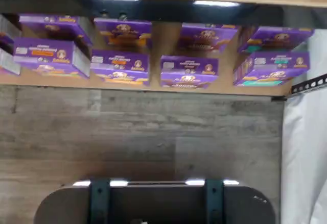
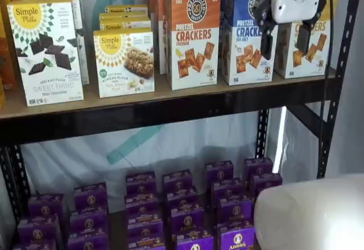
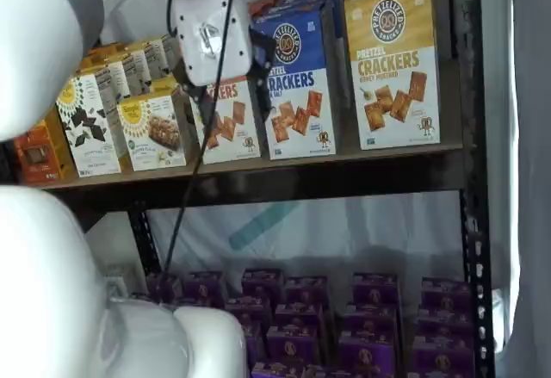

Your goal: Retrieve the yellow and white box located on the top shelf, the sixth one from the left

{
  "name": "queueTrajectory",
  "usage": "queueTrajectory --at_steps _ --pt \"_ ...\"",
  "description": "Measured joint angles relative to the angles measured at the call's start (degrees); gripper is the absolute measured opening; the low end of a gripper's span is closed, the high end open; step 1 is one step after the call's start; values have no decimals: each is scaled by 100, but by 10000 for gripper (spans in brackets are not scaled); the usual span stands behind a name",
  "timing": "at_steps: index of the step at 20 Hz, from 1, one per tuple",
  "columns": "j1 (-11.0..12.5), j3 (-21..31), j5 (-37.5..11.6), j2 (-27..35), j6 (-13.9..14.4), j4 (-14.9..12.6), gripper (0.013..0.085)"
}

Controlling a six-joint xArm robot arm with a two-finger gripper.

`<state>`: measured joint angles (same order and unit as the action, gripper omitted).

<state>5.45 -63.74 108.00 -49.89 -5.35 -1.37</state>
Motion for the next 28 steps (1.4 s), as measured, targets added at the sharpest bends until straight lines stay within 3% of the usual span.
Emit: queueTrajectory --at_steps 4,8,22,28 --pt "598 -18 -256 147 -577 18 850" --pt "971 -8 -509 277 -950 -21 850" --pt "2055 -237 -1336 871 -1942 219 850" --pt "2320 -426 -1582 1139 -2188 250 850"
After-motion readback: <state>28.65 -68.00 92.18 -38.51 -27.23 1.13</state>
